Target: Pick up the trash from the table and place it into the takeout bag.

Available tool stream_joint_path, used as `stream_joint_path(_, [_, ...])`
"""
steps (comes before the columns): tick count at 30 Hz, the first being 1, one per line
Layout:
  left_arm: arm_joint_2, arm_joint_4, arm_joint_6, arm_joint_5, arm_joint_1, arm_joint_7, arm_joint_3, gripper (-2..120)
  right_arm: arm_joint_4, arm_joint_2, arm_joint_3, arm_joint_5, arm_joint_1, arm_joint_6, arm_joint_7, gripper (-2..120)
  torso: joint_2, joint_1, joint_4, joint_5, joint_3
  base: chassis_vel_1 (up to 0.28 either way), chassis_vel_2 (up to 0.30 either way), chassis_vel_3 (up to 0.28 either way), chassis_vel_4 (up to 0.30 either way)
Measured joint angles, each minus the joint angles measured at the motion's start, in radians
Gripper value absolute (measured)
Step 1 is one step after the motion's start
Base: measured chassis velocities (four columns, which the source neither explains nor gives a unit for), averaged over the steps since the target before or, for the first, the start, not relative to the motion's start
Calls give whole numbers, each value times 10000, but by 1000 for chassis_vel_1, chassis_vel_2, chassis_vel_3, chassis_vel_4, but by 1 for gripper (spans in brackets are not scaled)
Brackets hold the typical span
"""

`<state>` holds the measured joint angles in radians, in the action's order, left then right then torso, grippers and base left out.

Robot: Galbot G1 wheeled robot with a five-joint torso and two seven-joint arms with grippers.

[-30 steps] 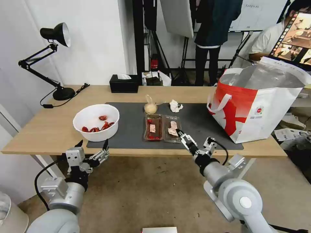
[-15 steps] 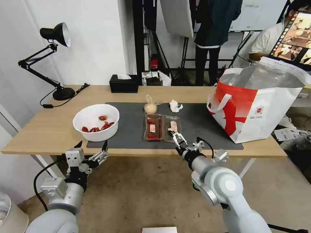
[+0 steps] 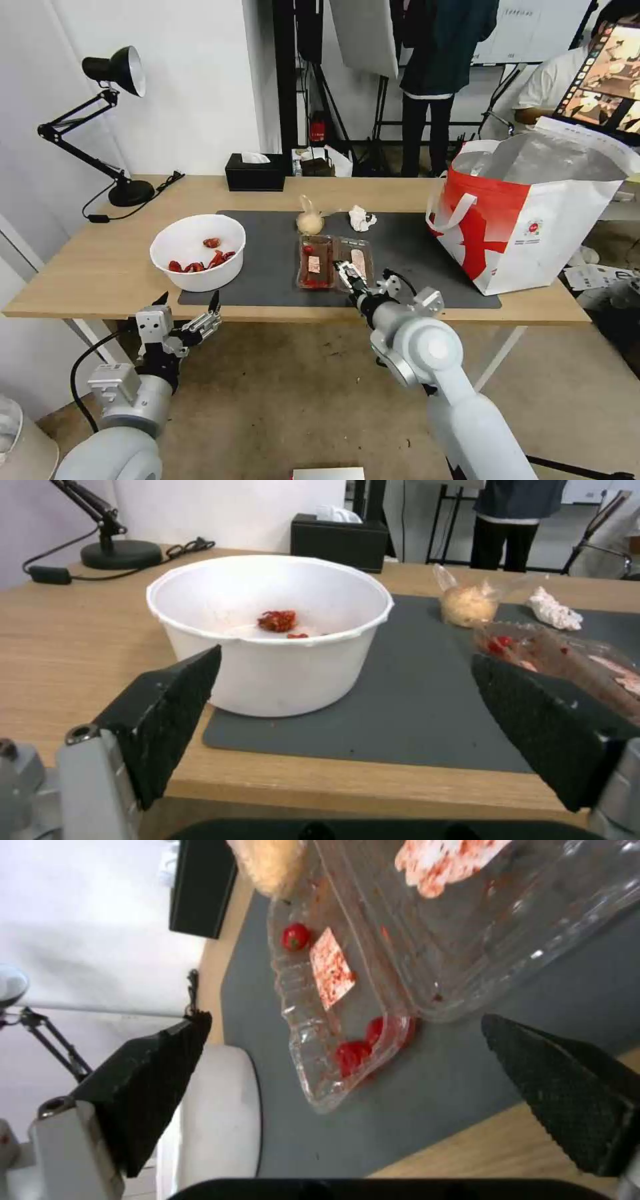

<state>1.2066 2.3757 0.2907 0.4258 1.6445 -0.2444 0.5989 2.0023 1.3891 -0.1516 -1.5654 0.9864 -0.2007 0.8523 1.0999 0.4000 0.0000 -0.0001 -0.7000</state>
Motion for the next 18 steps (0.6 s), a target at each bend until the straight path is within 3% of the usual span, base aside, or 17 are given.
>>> stream_joint_path(18, [44, -172, 1, 10, -108, -22, 18, 100, -829, 534, 65, 293, -590, -174, 479, 100, 0, 0, 0, 1, 0, 0, 0, 0, 0])
